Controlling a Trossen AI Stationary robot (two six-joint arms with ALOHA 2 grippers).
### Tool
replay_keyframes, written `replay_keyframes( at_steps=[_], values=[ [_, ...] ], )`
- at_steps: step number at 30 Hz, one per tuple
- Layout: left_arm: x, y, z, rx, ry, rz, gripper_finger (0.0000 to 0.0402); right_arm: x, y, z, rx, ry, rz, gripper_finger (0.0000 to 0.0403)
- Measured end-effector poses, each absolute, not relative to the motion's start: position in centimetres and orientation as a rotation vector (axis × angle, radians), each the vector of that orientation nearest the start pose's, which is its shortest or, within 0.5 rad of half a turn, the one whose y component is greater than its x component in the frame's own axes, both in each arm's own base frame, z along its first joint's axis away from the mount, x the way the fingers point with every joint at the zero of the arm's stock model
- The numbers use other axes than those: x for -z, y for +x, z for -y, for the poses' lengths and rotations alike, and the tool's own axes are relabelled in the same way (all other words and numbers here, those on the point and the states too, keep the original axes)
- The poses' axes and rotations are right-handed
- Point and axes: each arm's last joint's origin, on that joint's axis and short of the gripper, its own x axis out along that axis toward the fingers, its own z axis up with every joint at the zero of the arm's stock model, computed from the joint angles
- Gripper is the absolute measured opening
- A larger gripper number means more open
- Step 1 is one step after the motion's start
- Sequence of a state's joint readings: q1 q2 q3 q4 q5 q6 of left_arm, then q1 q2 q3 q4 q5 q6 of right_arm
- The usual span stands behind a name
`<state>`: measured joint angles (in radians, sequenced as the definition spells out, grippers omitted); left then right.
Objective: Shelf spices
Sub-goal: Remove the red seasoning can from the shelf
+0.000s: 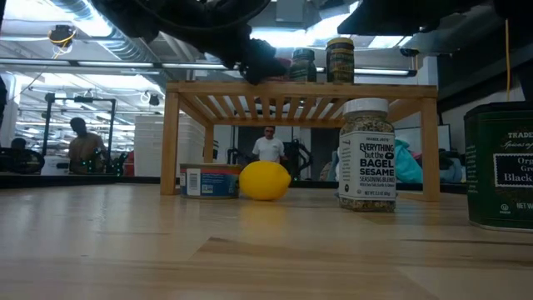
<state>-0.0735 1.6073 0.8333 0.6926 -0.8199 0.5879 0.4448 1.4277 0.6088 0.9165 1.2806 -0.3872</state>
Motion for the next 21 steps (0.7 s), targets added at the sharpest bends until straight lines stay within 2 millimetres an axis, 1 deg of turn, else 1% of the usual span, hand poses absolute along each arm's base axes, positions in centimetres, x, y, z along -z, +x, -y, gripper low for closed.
replay_keyframes(
  at_steps=[3,11,14,17,21],
  values=[
    [-23.7,33.1,0.7,-0.742,0.629,-0.306,0.0237,-23.4,25.2,-9.4,0.858,-0.297,-0.109,0.0259],
    [-26.4,31.7,1.7,-0.764,0.642,-0.255,0.0237,-23.4,25.1,-9.7,0.86,-0.297,-0.111,0.0259],
    [-27.1,31.1,1.6,-0.786,0.663,-0.271,0.0237,-23.4,25.1,-9.7,0.861,-0.298,-0.112,0.0259],
    [-27.4,30.5,1.3,-0.807,0.695,-0.317,0.0237,-23.4,25.1,-9.7,0.861,-0.316,-0.12,0.0259],
    [-27.7,29.5,0.1,-0.83,0.676,-0.376,0.0237,-23.4,25.1,-9.7,0.861,-0.319,-0.121,0.0259]
  ],
)
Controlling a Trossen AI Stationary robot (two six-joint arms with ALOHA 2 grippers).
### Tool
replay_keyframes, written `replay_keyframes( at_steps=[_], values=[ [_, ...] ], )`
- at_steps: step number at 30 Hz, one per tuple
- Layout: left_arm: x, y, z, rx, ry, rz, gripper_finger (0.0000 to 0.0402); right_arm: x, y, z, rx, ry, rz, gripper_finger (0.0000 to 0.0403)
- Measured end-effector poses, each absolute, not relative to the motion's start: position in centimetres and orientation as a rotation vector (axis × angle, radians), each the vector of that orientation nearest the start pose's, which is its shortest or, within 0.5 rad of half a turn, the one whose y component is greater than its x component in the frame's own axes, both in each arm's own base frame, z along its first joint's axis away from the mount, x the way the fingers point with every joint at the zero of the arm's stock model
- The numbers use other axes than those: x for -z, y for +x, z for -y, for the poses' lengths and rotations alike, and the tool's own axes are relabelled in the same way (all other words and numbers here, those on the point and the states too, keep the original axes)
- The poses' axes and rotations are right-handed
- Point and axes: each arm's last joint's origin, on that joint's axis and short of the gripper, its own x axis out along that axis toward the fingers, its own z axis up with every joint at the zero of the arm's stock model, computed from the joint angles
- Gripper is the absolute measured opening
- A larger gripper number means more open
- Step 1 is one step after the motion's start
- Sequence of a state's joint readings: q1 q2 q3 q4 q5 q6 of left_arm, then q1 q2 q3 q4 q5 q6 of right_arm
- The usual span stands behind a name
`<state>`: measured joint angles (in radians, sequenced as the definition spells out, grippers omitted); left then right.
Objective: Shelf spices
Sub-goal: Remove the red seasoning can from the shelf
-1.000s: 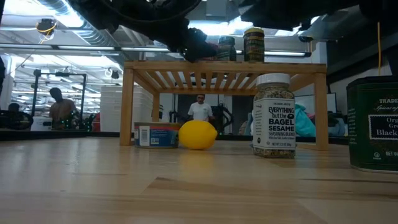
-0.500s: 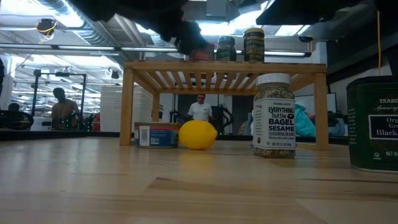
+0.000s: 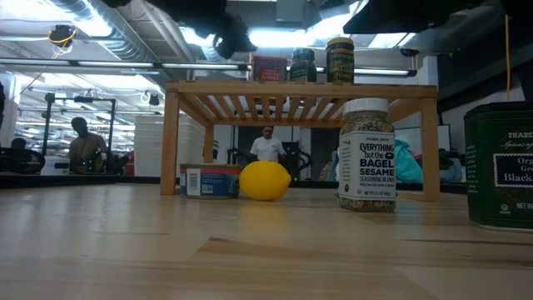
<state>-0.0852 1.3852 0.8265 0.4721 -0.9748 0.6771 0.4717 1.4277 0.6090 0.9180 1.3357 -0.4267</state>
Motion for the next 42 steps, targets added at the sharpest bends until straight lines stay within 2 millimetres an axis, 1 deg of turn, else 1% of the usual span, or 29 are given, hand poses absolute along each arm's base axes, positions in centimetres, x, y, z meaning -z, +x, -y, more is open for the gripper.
replay_keyframes(
  at_steps=[3,8,10,12,17,19,26,30,33,39,42],
  values=[
    [-27.7,28.7,-1.1,-0.796,0.612,-0.41,0.0237,-23.4,25.1,-9.7,0.86,-0.319,-0.121,0.0259],
    [-28.2,27.2,-3.2,-0.617,0.4,-0.382,0.0237,-23.4,25.1,-9.7,0.859,-0.32,-0.121,0.0259],
    [-28.5,26.8,-3.9,-0.602,0.358,-0.376,0.0237,-23.4,25.1,-9.7,0.858,-0.321,-0.122,0.0259],
    [-28.7,26.5,-4.6,-0.59,0.329,-0.367,0.0237,-23.4,25.1,-9.7,0.858,-0.321,-0.121,0.0259],
    [-28.1,26.3,-6.1,-0.466,0.258,-0.388,0.0237,-23.4,25.1,-9.7,0.852,-0.322,-0.12,0.0259],
    [-28.1,26.3,-6.6,-0.444,0.236,-0.385,0.0237,-23.4,25.1,-9.7,0.851,-0.322,-0.12,0.0259],
    [-28.0,26.0,-7.7,-0.413,0.194,-0.385,0.0237,-23.4,25.2,-9.7,0.846,-0.323,-0.119,0.0259],
    [-28.0,26.0,-8.0,-0.359,0.16,-0.373,0.0237,-23.4,25.2,-9.7,0.835,-0.323,-0.115,0.0259],
    [-27.8,26.0,-8.1,-0.36,0.154,-0.375,0.0237,-23.4,25.2,-9.7,0.835,-0.323,-0.115,0.0259],
    [-26.7,26.8,-8.4,-0.354,0.158,-0.414,0.0237,-23.4,25.2,-9.7,0.817,-0.325,-0.11,0.0259],
    [-26.4,27.4,-8.5,-0.354,0.171,-0.398,0.0237,-23.4,25.2,-9.7,0.817,-0.325,-0.111,0.0259]
  ],
)
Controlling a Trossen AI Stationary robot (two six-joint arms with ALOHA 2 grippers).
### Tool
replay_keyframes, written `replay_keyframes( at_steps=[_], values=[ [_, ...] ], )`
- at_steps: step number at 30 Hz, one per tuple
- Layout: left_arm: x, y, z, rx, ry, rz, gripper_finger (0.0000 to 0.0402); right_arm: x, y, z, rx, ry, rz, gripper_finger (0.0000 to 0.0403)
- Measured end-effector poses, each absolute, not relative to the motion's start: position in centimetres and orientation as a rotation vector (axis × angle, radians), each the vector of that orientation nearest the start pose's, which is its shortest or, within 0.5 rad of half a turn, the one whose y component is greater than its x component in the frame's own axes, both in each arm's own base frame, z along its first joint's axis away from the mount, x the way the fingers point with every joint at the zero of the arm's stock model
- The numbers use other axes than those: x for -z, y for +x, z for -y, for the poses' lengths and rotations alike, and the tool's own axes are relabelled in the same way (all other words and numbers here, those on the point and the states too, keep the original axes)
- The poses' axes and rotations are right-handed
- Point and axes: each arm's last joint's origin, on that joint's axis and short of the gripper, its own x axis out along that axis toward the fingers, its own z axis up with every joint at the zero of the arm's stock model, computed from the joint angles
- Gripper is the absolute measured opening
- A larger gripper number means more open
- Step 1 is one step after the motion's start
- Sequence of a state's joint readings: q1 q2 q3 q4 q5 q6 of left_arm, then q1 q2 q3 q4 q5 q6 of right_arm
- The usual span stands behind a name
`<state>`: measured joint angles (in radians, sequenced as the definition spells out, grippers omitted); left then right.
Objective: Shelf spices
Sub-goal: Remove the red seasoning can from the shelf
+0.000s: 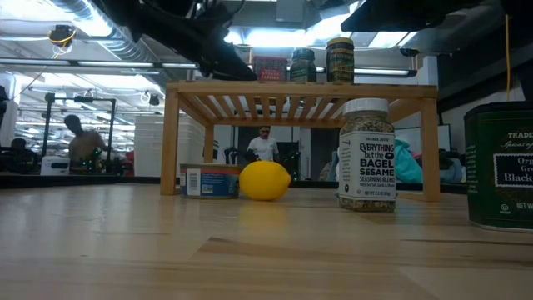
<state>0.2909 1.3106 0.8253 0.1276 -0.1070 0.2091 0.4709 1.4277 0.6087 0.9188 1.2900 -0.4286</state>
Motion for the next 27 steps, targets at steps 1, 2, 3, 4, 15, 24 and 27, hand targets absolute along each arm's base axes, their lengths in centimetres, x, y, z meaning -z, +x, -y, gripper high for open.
replay_keyframes(
  at_steps=[1,2,3,4,15,24,27],
  values=[
    [-26.3,27.6,-8.6,-0.355,0.176,-0.389,0.0237,-23.4,25.2,-9.7,0.817,-0.325,-0.11,0.0259],
    [-26.4,27.7,-8.6,-0.357,0.177,-0.375,0.0237,-23.4,25.2,-9.7,0.817,-0.325,-0.11,0.0259],
    [-26.4,27.8,-8.7,-0.359,0.179,-0.363,0.0237,-23.4,25.2,-9.7,0.817,-0.325,-0.11,0.0259],
    [-26.4,27.9,-8.7,-0.359,0.182,-0.358,0.0237,-23.4,25.2,-9.7,0.817,-0.325,-0.111,0.0259],
    [-26.5,27.9,-8.8,-0.359,0.214,-0.35,0.0237,-23.4,25.2,-9.7,0.817,-0.325,-0.111,0.0259],
    [-26.7,27.6,-10.0,-0.31,0.185,-0.314,0.0237,-23.4,25.2,-9.7,0.817,-0.325,-0.111,0.0259],
    [-26.5,27.7,-10.2,-0.296,0.18,-0.316,0.0237,-23.4,25.2,-9.7,0.817,-0.325,-0.111,0.0259]
  ],
)
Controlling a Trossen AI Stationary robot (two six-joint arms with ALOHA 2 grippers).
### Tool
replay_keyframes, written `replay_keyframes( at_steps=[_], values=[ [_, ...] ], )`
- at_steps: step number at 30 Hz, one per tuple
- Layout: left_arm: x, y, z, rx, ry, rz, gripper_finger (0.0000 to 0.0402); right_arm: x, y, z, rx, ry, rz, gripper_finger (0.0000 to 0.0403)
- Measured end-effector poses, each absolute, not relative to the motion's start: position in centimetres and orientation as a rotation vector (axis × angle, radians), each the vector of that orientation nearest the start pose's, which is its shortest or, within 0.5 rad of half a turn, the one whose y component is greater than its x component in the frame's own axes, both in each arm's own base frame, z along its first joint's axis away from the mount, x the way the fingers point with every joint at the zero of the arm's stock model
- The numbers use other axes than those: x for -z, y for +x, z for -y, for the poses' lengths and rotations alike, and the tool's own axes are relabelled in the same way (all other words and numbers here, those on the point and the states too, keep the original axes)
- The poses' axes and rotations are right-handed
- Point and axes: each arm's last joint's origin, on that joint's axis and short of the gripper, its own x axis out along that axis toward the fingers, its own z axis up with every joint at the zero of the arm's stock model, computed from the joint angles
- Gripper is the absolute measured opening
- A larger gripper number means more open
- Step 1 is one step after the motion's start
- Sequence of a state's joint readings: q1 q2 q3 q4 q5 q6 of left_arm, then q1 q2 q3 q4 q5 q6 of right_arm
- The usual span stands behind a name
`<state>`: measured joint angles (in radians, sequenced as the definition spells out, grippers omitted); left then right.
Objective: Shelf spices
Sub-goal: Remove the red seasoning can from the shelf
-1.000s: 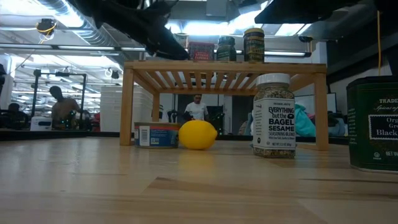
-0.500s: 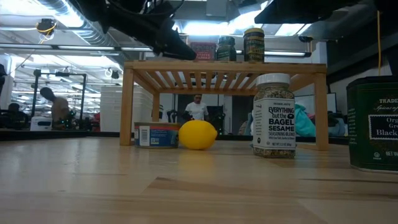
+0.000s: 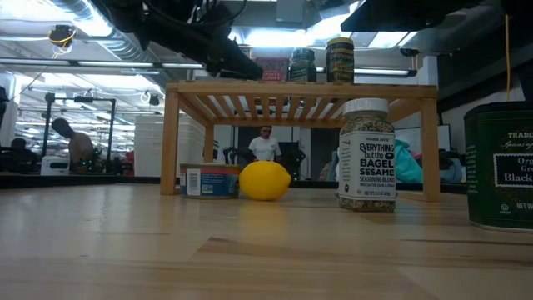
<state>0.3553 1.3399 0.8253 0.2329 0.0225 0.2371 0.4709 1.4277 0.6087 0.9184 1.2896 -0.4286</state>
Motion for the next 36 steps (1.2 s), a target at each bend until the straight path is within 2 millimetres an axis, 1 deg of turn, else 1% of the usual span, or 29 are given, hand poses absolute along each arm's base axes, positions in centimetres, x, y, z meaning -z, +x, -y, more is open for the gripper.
replay_keyframes(
  at_steps=[6,10,16,23,32,36],
  values=[
    [-25.2,28.4,-10.4,-0.267,0.196,-0.361,0.0237,-23.4,25.2,-9.7,0.817,-0.325,-0.111,0.0259],
    [-24.5,29.0,-10.6,-0.246,0.192,-0.36,0.0237,-23.4,25.2,-9.7,0.817,-0.325,-0.111,0.0259],
    [-24.6,29.1,-10.6,-0.246,0.192,-0.347,0.023,-23.4,25.2,-9.7,0.817,-0.325,-0.111,0.0259],
    [-24.7,29.1,-10.6,-0.247,0.191,-0.339,0.0171,-23.4,25.2,-9.7,0.817,-0.326,-0.111,0.0259],
    [-24.9,28.9,-10.5,-0.26,0.17,-0.343,0.017,-23.4,25.2,-9.7,0.838,-0.324,-0.117,0.0259],
    [-25.8,28.3,-9.9,-0.269,0.17,-0.34,0.017,-23.4,25.0,-9.6,0.897,-0.317,-0.132,0.0259]
  ],
)
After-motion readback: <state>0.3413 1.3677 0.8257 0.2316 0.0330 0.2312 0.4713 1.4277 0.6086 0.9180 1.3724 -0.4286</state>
